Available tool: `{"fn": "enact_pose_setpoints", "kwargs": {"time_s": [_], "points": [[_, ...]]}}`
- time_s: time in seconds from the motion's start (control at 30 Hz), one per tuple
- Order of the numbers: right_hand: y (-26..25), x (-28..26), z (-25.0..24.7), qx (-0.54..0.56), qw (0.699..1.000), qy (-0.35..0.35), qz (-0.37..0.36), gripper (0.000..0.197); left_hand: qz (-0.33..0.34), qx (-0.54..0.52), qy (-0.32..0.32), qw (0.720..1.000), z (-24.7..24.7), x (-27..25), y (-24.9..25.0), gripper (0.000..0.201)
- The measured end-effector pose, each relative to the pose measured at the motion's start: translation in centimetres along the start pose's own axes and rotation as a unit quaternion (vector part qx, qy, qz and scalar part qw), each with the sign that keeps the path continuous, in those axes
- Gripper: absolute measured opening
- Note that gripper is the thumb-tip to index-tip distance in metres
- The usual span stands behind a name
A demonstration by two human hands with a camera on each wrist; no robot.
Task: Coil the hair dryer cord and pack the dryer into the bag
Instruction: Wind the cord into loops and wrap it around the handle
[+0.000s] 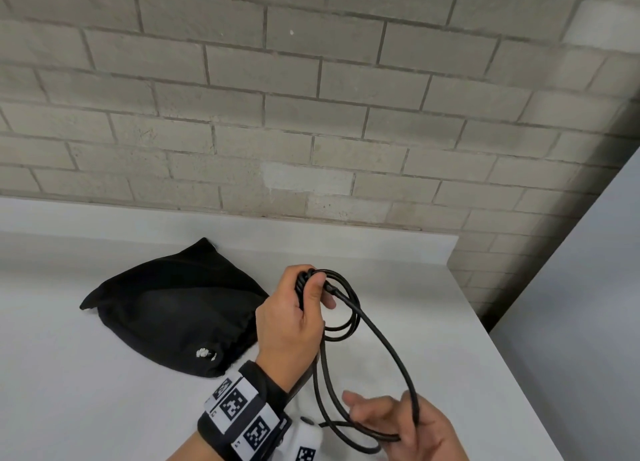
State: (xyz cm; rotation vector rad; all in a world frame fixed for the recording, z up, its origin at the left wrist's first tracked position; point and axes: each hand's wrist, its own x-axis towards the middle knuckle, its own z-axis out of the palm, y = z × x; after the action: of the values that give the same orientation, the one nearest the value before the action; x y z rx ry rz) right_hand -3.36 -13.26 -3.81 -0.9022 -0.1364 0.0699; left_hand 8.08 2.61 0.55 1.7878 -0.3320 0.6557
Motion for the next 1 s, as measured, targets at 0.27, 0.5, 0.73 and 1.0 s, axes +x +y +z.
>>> {"fn": "enact_pose_setpoints", "kwargs": {"time_s": [0.27, 0.5, 0.73, 1.0], "points": [[0.1, -1.3, 1.4, -0.116, 0.976, 0.153, -0.102, 0.054, -0.023, -0.006, 0.009, 1.000, -1.0, 1.0, -1.1, 0.029], [-4.2, -0.8, 0.0, 0.008, 0.960, 0.268, 0.076, 0.061, 0.003, 0.000, -0.010, 1.000, -0.2, 0.0, -0.7, 0.029], [-3.1, 0.1, 0.8, -0.312, 0.884, 0.347, -0.014, 0.032, -0.003, 0.024, 0.000, 1.000, -0.2, 0.2, -1.1, 0.051], [-2.3, 1.5, 5.9, -0.613, 0.718, 0.214, -0.251, 0.038, 0.010, 0.056, -0.006, 0.998, 0.0, -0.2, -0.7, 0.052]]}}
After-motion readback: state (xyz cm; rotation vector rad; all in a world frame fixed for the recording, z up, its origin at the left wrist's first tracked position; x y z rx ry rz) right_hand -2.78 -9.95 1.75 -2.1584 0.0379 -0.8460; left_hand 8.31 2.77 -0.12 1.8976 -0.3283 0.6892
